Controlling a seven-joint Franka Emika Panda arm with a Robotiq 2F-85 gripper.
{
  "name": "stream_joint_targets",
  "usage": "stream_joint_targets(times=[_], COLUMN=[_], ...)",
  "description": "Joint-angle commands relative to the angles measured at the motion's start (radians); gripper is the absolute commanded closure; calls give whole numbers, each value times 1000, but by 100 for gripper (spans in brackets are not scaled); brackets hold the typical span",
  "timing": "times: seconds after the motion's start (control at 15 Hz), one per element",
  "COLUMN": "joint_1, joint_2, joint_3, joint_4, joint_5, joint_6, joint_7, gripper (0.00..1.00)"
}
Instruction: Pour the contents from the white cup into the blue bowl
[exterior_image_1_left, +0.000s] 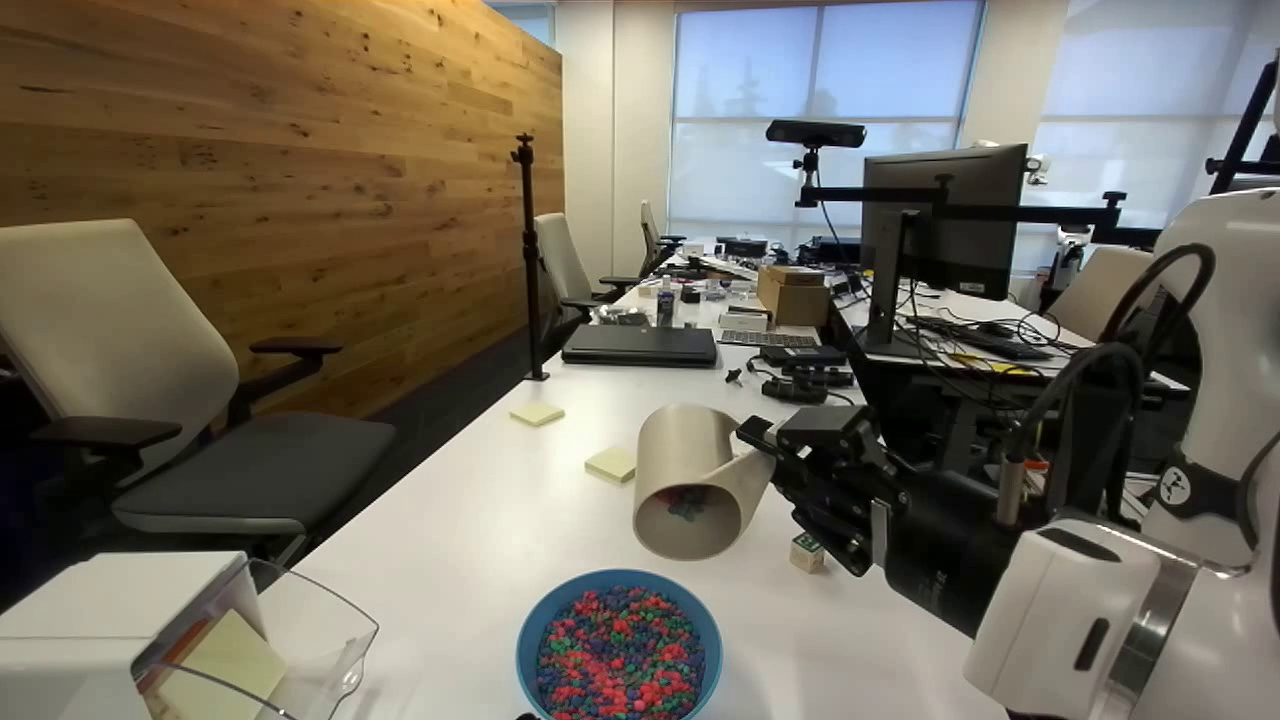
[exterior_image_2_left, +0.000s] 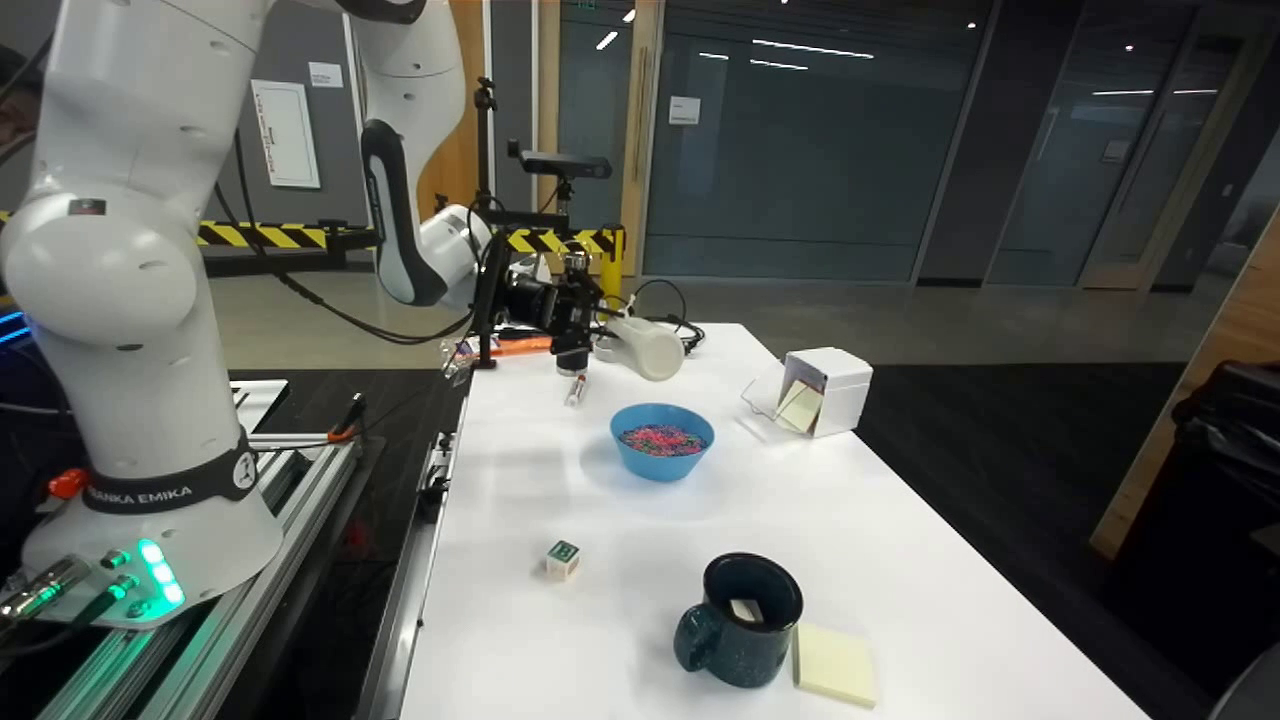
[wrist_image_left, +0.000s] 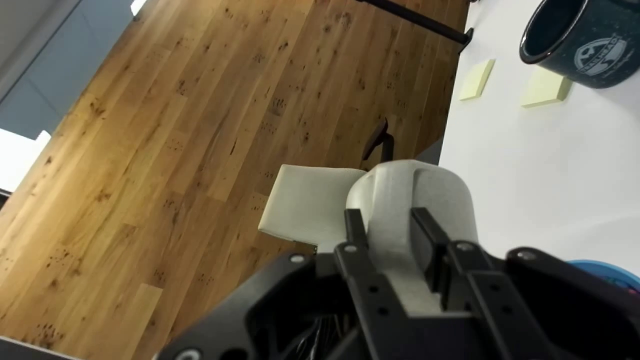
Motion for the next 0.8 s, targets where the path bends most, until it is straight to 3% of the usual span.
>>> stream_joint_targets(times=[0.0, 0.73], joint_1=[4, 0], joint_2=[9, 8], joint_3=[4, 6], joint_4=[-2, -19], joint_5=[-44, -35], joint_6=[-29, -18], joint_7=[-56, -137], gripper=[93, 93])
